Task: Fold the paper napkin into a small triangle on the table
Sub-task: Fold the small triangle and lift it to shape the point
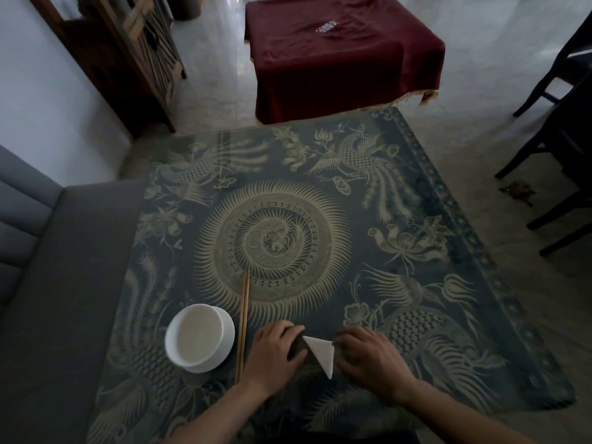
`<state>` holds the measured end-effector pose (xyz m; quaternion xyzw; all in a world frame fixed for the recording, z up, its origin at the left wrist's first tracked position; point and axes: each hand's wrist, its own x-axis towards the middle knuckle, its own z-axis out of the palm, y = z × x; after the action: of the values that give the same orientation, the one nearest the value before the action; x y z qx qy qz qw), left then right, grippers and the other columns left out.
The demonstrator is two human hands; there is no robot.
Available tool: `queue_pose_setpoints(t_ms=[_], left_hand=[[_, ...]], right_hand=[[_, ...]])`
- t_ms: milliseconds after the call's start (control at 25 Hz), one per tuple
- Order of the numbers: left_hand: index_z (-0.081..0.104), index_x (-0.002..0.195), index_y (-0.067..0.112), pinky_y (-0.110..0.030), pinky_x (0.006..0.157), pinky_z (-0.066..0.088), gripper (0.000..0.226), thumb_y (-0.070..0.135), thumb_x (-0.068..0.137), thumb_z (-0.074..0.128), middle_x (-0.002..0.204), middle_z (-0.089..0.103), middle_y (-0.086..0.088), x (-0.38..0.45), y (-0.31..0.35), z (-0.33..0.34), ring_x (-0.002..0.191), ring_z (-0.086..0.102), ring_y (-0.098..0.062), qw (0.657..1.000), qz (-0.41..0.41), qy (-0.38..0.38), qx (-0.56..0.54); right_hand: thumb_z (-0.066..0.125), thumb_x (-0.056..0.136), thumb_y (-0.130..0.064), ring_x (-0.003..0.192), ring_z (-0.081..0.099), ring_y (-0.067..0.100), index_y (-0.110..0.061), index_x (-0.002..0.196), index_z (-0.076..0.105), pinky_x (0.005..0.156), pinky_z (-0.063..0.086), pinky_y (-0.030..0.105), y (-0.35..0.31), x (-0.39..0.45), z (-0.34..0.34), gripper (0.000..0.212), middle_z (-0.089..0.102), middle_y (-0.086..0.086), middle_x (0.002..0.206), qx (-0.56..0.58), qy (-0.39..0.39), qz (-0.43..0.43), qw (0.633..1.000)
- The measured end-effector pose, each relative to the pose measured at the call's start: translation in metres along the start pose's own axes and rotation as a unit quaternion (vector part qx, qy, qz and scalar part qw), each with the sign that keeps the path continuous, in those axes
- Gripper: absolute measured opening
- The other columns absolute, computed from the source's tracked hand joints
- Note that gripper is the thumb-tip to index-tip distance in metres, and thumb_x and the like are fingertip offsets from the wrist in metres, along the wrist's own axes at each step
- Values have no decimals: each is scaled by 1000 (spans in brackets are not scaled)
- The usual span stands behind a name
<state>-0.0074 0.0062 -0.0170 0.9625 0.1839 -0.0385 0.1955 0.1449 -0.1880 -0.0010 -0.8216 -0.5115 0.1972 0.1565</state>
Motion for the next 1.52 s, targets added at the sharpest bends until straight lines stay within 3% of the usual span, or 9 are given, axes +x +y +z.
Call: queue_pose_setpoints(t_ms=[160, 360, 600, 760, 960, 1080, 1200, 1360, 1520], left_hand=[[61, 116, 32, -33, 90, 34, 38, 55, 87, 54, 112, 52, 10, 19, 11, -5, 110, 45, -14, 999, -30, -21, 34], [63, 104, 31, -31, 86, 33, 30, 51, 81, 62, 109, 50, 8, 27, 17, -3, 107, 43, -15, 998, -39, -39, 18], [60, 89, 32, -30, 79, 30, 34, 64, 78, 57, 101, 51, 11, 30, 16, -1, 100, 41, -12, 998, -52, -40, -8], [56, 84, 31, -32, 73, 23, 16, 47, 83, 62, 93, 60, 13, 30, 15, -7, 99, 45, -13, 997, -54, -36, -47], [57, 81, 32, -32, 75, 31, 10, 34, 81, 67, 86, 63, 15, 30, 13, -18, 90, 53, -8, 994, -39, -9, -105], [60, 87, 33, -26, 77, 47, 18, 26, 78, 74, 87, 64, 14, 35, 10, -24, 86, 58, -4, 965, -70, 6, -251], [63, 106, 29, -27, 86, 53, 33, 18, 79, 79, 98, 70, 5, 44, 10, -32, 93, 65, -9, 895, -129, -21, -427], [72, 99, 21, -29, 84, 54, 17, 11, 85, 75, 97, 74, -1, 54, 14, -45, 93, 68, -14, 870, -115, -44, -478], [73, 95, 14, -30, 80, 54, 11, 10, 85, 76, 91, 74, -6, 63, 25, -68, 85, 67, -16, 865, -94, 1, -493]], right_hand=[[60, 84, -55, 109, 48, 17, -32, 123, 54, 86, 41, 32, -22, 29, 7, 46, 54, -7, 115, -46, -2, 113, 993], [65, 82, -50, 106, 46, 20, -27, 109, 53, 84, 39, 35, -30, 41, 10, 37, 50, -4, 114, -101, -46, 113, 987], [61, 85, -37, 102, 52, 21, -25, 104, 50, 82, 39, 34, -35, 48, 10, 25, 56, -4, 107, -58, -65, 93, 992], [59, 84, -34, 91, 57, 20, -23, 97, 54, 66, 38, 32, -30, 47, 8, 18, 61, -3, 97, -22, -65, 92, 993], [60, 82, -38, 88, 60, 15, -26, 91, 63, 68, 46, 31, -19, 46, 0, 15, 65, -5, 94, 34, -78, 111, 990], [68, 82, -34, 80, 62, 11, -23, 87, 67, 70, 49, 30, -17, 49, -11, 13, 67, -6, 84, 115, -66, 126, 983], [75, 81, -29, 73, 61, 0, -23, 85, 73, 70, 48, 20, -12, 53, -27, 7, 69, -10, 78, 208, -24, 144, 967], [79, 79, -23, 66, 64, 0, -26, 80, 74, 66, 51, 20, -9, 59, -49, 5, 72, -7, 73, 318, 1, 171, 933], [79, 81, -25, 69, 67, 6, -25, 84, 74, 66, 51, 22, -13, 67, -71, 6, 74, -6, 77, 366, 21, 145, 919]])
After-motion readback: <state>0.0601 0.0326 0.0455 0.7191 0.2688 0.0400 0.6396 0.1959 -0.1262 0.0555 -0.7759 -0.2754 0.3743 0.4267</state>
